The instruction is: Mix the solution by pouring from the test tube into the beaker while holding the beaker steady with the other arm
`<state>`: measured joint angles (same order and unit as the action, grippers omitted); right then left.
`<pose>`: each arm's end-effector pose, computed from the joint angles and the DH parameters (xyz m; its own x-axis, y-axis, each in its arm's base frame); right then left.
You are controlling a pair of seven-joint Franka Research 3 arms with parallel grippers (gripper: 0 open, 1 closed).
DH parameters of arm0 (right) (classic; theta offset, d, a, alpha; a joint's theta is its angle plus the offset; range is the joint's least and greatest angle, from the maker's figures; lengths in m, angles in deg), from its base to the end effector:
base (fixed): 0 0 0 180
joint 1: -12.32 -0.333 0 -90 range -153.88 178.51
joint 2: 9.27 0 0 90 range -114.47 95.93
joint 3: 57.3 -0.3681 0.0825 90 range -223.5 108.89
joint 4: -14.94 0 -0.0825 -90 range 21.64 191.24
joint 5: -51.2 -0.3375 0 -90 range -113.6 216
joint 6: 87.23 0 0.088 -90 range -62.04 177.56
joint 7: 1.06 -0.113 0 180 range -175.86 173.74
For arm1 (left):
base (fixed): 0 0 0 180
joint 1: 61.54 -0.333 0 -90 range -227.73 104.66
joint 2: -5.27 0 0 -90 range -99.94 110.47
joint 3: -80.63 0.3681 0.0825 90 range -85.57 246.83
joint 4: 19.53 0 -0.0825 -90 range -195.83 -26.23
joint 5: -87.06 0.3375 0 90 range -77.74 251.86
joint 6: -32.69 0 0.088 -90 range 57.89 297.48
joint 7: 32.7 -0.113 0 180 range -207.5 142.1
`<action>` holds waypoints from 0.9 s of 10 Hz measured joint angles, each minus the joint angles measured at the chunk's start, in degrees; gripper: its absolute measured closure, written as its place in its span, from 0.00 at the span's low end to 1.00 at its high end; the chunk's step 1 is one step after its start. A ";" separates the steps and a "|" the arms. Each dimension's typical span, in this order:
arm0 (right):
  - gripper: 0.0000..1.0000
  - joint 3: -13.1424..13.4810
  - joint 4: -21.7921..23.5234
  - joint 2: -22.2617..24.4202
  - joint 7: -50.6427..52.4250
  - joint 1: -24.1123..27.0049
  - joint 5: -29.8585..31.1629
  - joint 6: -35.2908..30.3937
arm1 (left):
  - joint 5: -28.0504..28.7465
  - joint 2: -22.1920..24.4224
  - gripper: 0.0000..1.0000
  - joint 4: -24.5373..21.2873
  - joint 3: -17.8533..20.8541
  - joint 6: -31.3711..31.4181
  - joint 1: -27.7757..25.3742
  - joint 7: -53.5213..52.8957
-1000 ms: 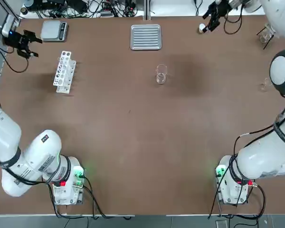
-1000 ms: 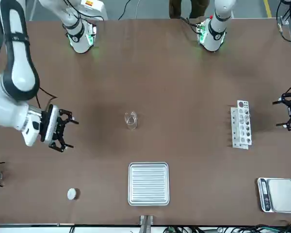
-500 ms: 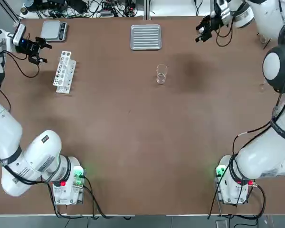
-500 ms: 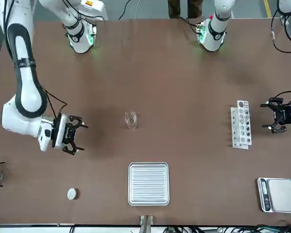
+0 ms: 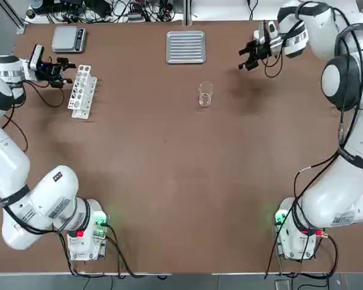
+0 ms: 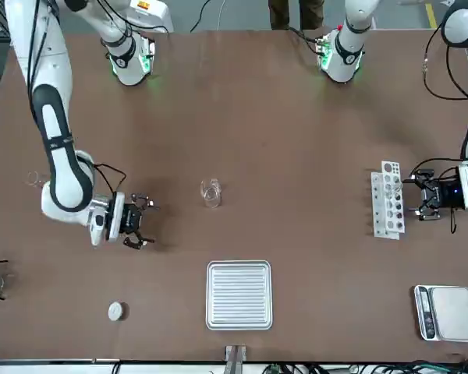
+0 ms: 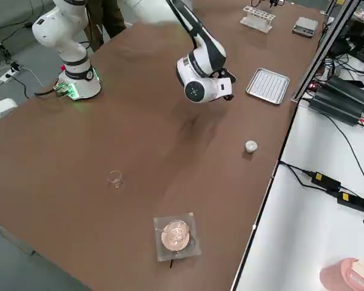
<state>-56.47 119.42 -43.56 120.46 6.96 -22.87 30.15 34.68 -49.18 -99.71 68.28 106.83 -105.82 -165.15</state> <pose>0.6267 0.1086 0.2821 0.2215 0.4917 0.8421 0.9739 -0.1560 -0.1651 0.5765 0.2790 0.2332 0.0943 -0.0967 0.9908 -0.9955 -0.0028 0.0944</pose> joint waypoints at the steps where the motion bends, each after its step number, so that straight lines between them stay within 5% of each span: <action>1: 0.00 -0.91 0.17 -0.92 3.49 -0.23 -1.34 0.02 | -0.52 0.00 0.15 0.15 -0.03 0.00 0.13 -0.75; 5: 0.00 -3.24 4.71 -1.61 13.64 -0.90 -8.12 -0.01 | -0.55 -0.02 0.29 -0.59 -0.02 -0.30 0.13 -5.12; 9: 0.00 -3.68 9.37 -2.28 19.02 -2.93 -13.04 0.04 | -0.55 -0.15 0.31 -2.61 -0.02 0.29 0.57 -5.65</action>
<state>-60.14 128.79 -45.84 139.49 4.03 -35.91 30.19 34.13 -49.33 -102.33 68.26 107.13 -105.25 -170.80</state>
